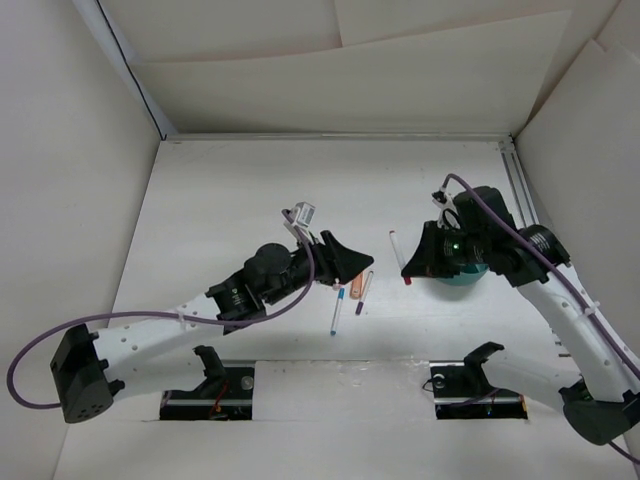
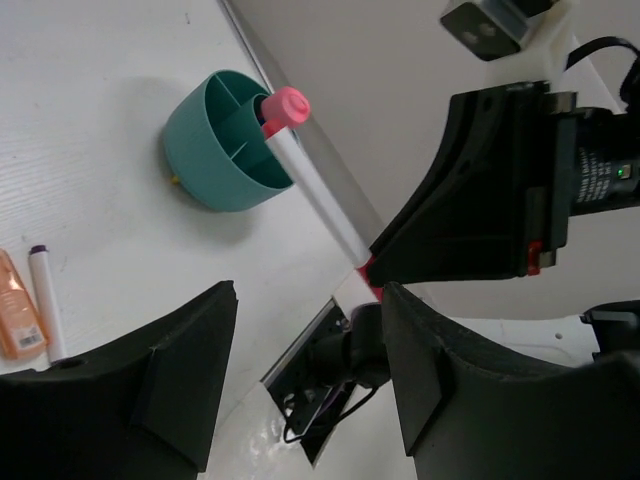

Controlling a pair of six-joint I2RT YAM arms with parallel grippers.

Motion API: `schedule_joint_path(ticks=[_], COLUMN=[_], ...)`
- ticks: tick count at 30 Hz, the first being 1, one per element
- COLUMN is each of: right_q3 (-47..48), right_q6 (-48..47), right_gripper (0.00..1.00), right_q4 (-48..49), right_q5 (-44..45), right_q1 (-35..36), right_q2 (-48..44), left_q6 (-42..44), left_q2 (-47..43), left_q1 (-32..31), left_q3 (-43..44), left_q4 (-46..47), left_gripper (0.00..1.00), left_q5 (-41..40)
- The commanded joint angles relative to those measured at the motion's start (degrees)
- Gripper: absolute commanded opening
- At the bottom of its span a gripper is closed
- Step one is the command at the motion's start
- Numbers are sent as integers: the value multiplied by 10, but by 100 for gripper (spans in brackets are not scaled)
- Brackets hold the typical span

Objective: Sort the stationery into containers
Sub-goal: Place the pen in the storage box.

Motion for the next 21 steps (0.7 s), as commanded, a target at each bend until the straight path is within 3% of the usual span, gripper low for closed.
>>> schedule_joint_path(ticks=[1, 9, 21], right_q3=[-20, -46, -52], right_q6=[-49, -78, -100], right_gripper=[2, 1, 0], right_q4=[24, 63, 74], right_q5=[-29, -46, -46], right_q1=[8, 24, 36], right_q2=[-8, -13, -19], left_q6=[-15, -40, -51], left_q2=[29, 113, 165], left_q1=[2, 13, 13], left_q3=[32, 80, 119], left_q4=[55, 49, 30], left_gripper=[56, 46, 43], left_q5=[38, 66, 26])
